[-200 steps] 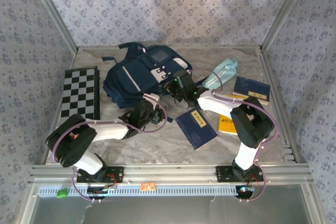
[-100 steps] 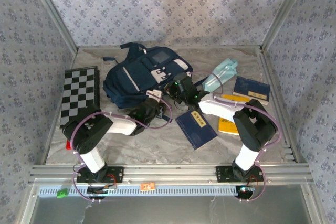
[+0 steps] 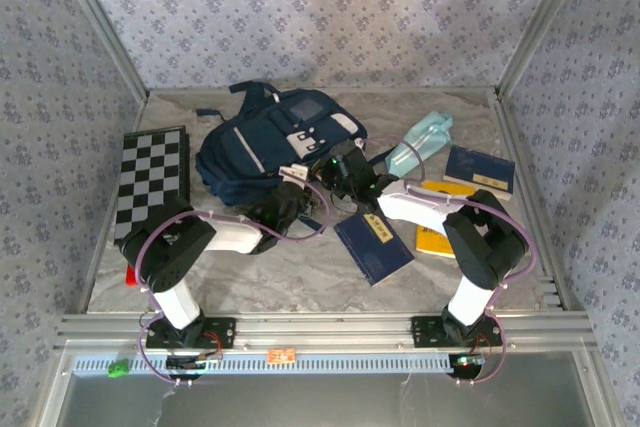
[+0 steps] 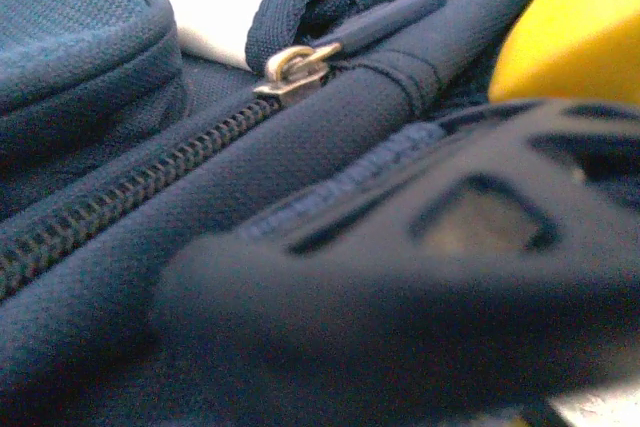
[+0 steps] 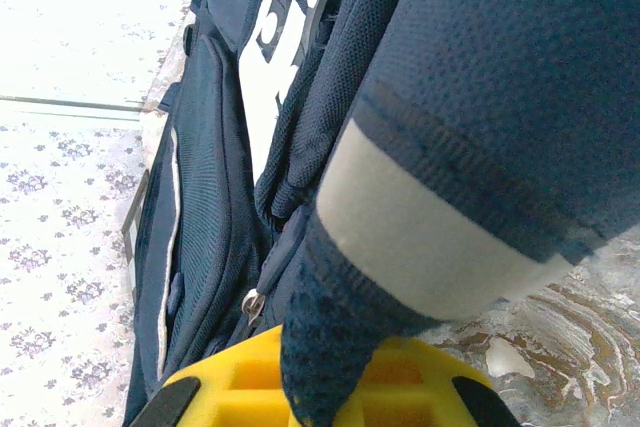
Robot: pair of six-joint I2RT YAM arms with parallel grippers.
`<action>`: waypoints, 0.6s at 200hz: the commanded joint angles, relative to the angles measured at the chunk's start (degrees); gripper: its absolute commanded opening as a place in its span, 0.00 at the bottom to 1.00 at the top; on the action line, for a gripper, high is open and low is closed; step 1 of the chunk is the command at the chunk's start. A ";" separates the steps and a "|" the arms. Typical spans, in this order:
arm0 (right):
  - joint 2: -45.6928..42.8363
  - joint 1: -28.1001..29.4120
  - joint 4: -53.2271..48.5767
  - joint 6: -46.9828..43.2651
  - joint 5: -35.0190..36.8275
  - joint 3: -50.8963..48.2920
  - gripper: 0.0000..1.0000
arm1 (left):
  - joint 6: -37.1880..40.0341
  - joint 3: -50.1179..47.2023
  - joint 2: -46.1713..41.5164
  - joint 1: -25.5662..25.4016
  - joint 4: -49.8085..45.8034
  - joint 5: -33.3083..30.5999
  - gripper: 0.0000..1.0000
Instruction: Pack books, pencil case, and school supplies into a backpack
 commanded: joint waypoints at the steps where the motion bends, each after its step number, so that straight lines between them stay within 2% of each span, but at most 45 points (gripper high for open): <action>1: -1.99 1.10 2.25 0.03 -0.98 -0.33 0.00 | 0.36 0.86 -2.68 0.32 3.90 -0.57 0.10; 26: -2.16 0.84 1.77 -0.46 -1.12 -0.16 0.00 | 0.14 -0.48 -4.41 0.36 3.57 0.37 0.00; 61: -2.68 0.10 1.23 -1.32 -1.32 -0.11 0.00 | -2.73 -4.08 -6.48 0.53 3.22 0.91 0.00; 88: -2.91 -0.64 -0.05 -1.96 -1.78 0.54 0.00 | -3.78 -4.57 -8.92 0.98 -1.31 3.04 0.00; 120: -3.03 -1.29 -1.04 -2.65 -1.80 1.15 0.00 | -3.92 -7.59 -11.78 2.10 -1.99 5.87 0.00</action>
